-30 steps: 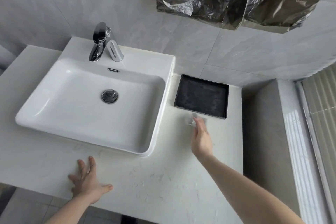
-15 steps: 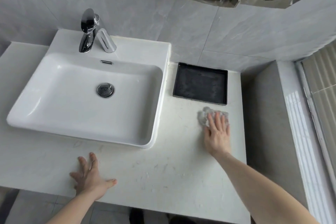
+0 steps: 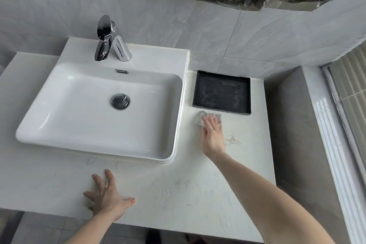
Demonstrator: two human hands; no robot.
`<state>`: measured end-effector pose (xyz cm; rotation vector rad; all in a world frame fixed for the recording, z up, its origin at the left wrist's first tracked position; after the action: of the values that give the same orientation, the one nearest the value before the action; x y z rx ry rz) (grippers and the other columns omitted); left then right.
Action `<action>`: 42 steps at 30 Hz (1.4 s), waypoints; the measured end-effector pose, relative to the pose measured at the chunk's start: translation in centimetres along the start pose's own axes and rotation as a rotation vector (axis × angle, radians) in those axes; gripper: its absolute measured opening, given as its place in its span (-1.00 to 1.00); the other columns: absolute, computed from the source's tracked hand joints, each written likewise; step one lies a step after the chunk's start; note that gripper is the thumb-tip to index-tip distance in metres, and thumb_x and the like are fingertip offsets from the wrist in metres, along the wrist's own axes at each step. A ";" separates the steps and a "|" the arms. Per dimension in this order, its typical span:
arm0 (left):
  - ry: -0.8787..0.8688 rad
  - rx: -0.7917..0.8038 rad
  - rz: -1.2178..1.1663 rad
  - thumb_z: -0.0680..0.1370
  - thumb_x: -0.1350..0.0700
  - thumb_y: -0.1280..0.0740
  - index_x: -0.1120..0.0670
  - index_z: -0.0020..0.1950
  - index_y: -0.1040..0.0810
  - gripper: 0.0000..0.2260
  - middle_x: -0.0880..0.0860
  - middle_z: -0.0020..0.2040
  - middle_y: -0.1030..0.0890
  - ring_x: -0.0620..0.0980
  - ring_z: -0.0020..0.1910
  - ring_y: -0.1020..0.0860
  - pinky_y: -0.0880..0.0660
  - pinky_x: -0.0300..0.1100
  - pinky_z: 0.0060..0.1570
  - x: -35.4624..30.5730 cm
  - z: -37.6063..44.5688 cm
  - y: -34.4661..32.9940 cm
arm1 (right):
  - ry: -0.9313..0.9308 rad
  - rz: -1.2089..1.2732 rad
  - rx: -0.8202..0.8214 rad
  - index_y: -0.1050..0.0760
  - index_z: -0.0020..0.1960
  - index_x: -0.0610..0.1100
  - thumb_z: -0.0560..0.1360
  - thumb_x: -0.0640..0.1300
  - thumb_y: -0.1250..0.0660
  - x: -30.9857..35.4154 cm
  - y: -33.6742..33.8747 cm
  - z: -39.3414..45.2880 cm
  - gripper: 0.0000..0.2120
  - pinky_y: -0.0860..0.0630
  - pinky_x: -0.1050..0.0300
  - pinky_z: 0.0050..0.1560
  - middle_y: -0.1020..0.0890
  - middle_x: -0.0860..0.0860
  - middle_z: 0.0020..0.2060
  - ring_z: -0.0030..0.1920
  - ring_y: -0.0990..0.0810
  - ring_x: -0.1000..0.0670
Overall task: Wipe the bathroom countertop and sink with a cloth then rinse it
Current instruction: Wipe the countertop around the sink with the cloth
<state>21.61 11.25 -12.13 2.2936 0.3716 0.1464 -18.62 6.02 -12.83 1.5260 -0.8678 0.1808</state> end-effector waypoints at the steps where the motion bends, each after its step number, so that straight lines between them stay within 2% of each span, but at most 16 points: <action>1: -0.003 -0.003 0.001 0.31 -0.29 -0.55 -0.11 0.60 0.34 0.23 0.04 0.58 0.42 0.48 0.54 0.13 -0.31 0.35 0.37 0.0 0.1 0.0 | 0.052 -0.040 0.064 -0.18 0.64 0.04 0.73 -0.09 -0.02 1.8 -1.4 0.4 -0.52 0.20 -0.06 0.64 -0.07 0.01 0.66 0.67 0.09 -0.05; 3: -0.008 -0.005 -0.005 0.31 -0.28 -0.55 -0.11 0.60 0.34 0.23 0.04 0.59 0.42 0.49 0.53 0.13 -0.30 0.35 0.38 0.1 0.2 -0.1 | 0.118 -0.151 0.158 -0.11 0.66 0.08 0.72 -0.02 0.01 4.3 -3.5 0.7 -0.50 0.21 -0.18 0.63 0.00 0.07 0.67 0.67 0.15 -0.06; 6: -0.013 -0.009 0.010 0.31 -0.29 -0.55 -0.10 0.61 0.33 0.24 0.06 0.59 0.40 0.50 0.53 0.12 -0.27 0.33 0.41 0.1 0.3 -0.2 | 0.154 -0.257 0.193 0.00 0.67 0.11 0.71 0.02 0.03 4.6 -4.3 0.9 -0.46 0.22 -0.26 0.62 0.10 0.08 0.68 0.66 0.22 -0.10; 11: -0.016 -0.005 0.007 0.31 -0.28 -0.56 -0.11 0.60 0.33 0.23 0.06 0.59 0.41 0.48 0.54 0.15 -0.25 0.34 0.41 0.2 0.4 -0.3 | 0.081 -0.278 0.079 0.14 0.67 0.17 0.70 0.13 0.05 -1.8 -1.3 -0.8 -0.42 0.30 -0.17 0.62 0.17 0.08 0.66 0.65 0.29 -0.04; 14: -0.019 0.001 0.008 0.30 -0.28 -0.56 -0.11 0.60 0.33 0.24 0.06 0.59 0.42 0.49 0.54 0.15 -0.26 0.36 0.40 0.2 0.4 -0.3 | -0.046 -0.259 -0.024 0.08 0.68 0.14 0.71 0.12 0.06 -7.6 2.4 -2.4 -0.44 0.28 -0.11 0.63 0.12 0.04 0.67 0.65 0.27 0.02; 17: -0.019 -0.004 0.010 0.30 -0.26 -0.57 -0.11 0.61 0.31 0.24 0.05 0.58 0.42 0.49 0.53 0.14 -0.28 0.37 0.38 0.1 0.3 -0.2 | -0.173 -0.241 -0.127 -0.05 0.68 -0.02 0.71 0.01 0.08 -12.8 6.2 -4.4 -0.46 0.13 -0.17 0.65 -0.02 -0.11 0.67 0.67 0.12 -0.06; 20: -0.020 0.004 0.003 0.30 -0.25 -0.58 -0.11 0.61 0.31 0.24 0.03 0.57 0.45 0.49 0.53 0.17 -0.28 0.40 0.36 -0.1 0.1 -0.2 | -0.290 -0.194 -0.160 -0.10 0.66 -0.14 0.73 -0.10 0.07 -14.9 8.4 -5.1 -0.50 0.09 -0.13 0.65 -0.07 -0.15 0.66 0.67 0.06 -0.13; 23: -0.016 0.006 0.011 0.31 -0.26 -0.57 -0.10 0.60 0.32 0.23 0.05 0.57 0.44 0.48 0.53 0.16 -0.30 0.39 0.36 -0.2 -0.3 0.1 | -0.330 -0.019 -0.241 -0.20 0.62 -0.18 0.73 -0.18 0.00 -12.6 8.7 -4.4 -0.53 -0.01 -0.10 0.64 -0.22 -0.16 0.62 0.65 -0.06 -0.11; 25: -0.015 0.005 0.012 0.32 -0.26 -0.56 -0.09 0.60 0.33 0.22 0.05 0.57 0.44 0.48 0.54 0.16 -0.30 0.38 0.36 -0.4 -0.5 0.3 | -0.297 0.082 -0.237 -0.20 0.63 -0.13 0.74 -0.16 -0.01 -9.1 7.0 -4.2 -0.54 0.02 0.03 0.65 -0.20 -0.08 0.64 0.66 -0.04 -0.04; 27: -0.014 0.005 0.009 0.31 -0.26 -0.57 -0.09 0.60 0.32 0.23 0.05 0.57 0.44 0.48 0.53 0.16 -0.30 0.39 0.36 -0.4 -0.5 0.3 | -0.161 0.117 -0.184 -0.20 0.64 -0.09 0.75 -0.09 0.02 -4.7 4.1 -4.5 -0.54 0.05 0.08 0.64 -0.18 -0.04 0.64 0.66 -0.02 -0.01; 29: -0.011 0.006 0.006 0.31 -0.26 -0.57 -0.10 0.61 0.32 0.23 0.04 0.57 0.44 0.48 0.54 0.15 -0.30 0.40 0.35 -0.4 -0.5 0.3 | -0.001 0.137 -0.091 -0.15 0.66 -0.03 0.76 -0.01 0.08 -0.2 0.7 -4.9 -0.52 0.08 0.01 0.66 -0.15 -0.03 0.65 0.67 0.02 -0.05; 33: -0.011 0.007 0.003 0.31 -0.25 -0.58 -0.11 0.61 0.32 0.23 0.05 0.57 0.44 0.47 0.54 0.16 -0.27 0.41 0.37 -0.3 -0.4 0.2 | 0.140 -0.026 0.108 -0.05 0.68 -0.03 0.74 -0.07 0.07 4.6 -5.4 -6.3 -0.50 0.13 -0.10 0.65 -0.04 0.03 0.67 0.67 0.10 -0.04; 38: -0.021 0.021 0.011 0.32 -0.25 -0.57 -0.11 0.60 0.34 0.23 0.03 0.57 0.45 0.47 0.54 0.17 -0.26 0.40 0.38 -0.3 -0.1 0.0 | 0.165 -0.189 0.093 0.07 0.68 0.09 0.71 0.02 0.08 1.7 -5.0 -7.8 -0.45 0.29 -0.11 0.63 0.14 0.14 0.65 0.65 0.27 0.00; 42: -0.023 0.024 0.011 0.32 -0.25 -0.57 -0.11 0.60 0.34 0.23 0.03 0.57 0.45 0.48 0.53 0.17 -0.26 0.40 0.38 -0.2 0.0 -0.1 | 0.002 -0.216 -0.039 -0.04 0.68 0.05 0.67 0.05 0.02 -5.8 0.1 -8.3 -0.43 0.17 -0.13 0.65 0.02 0.07 0.67 0.67 0.12 -0.02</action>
<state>21.44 11.23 -12.20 2.3196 0.3510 0.1219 -19.60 15.89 -14.67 1.5702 -0.6944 0.0076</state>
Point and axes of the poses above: each hand's wrist, its own z-axis towards the middle knuckle, its own y-axis out of the back of the hand, x = y × z, the point moved 6 cm from there along z, towards the middle knuckle
